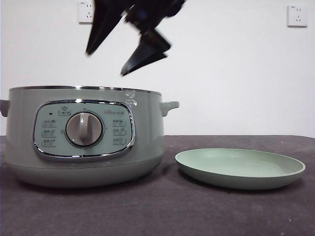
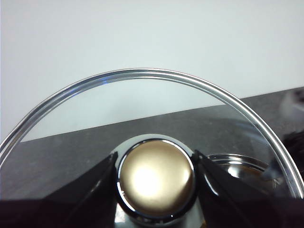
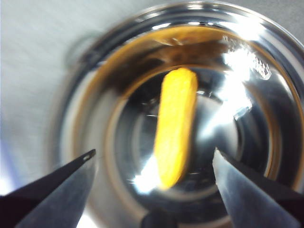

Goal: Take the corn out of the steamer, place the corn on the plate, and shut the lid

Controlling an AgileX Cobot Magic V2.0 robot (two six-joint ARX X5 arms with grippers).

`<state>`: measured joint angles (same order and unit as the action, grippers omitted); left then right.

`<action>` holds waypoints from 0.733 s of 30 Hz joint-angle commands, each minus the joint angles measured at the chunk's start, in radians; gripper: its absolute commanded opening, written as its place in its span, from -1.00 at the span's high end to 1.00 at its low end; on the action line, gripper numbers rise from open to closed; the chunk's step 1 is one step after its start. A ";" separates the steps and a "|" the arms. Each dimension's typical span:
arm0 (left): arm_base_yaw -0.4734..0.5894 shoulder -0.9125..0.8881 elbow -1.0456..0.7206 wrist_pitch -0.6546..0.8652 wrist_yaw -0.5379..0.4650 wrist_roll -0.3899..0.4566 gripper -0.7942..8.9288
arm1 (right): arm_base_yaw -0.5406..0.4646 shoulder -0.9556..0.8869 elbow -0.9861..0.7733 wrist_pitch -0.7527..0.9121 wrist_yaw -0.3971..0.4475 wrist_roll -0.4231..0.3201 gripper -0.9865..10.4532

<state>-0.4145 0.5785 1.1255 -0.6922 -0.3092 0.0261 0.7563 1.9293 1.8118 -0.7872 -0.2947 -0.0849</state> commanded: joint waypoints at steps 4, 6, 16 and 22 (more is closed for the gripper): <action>0.000 -0.003 0.008 0.006 -0.006 0.005 0.85 | 0.045 0.157 0.092 -0.022 0.088 -0.111 0.12; 0.000 -0.003 0.008 0.002 -0.006 0.005 0.85 | 0.053 0.187 0.093 -0.013 0.096 -0.125 0.12; 0.000 -0.003 0.008 -0.018 -0.005 0.002 0.85 | 0.077 0.278 0.093 0.049 0.147 -0.151 0.38; 0.000 -0.003 0.008 -0.034 -0.005 0.000 0.85 | 0.077 0.301 0.093 0.056 0.148 -0.149 0.66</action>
<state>-0.4145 0.5858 1.1240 -0.7647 -0.3111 0.0257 0.8310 2.2181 1.9053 -0.7322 -0.1490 -0.2287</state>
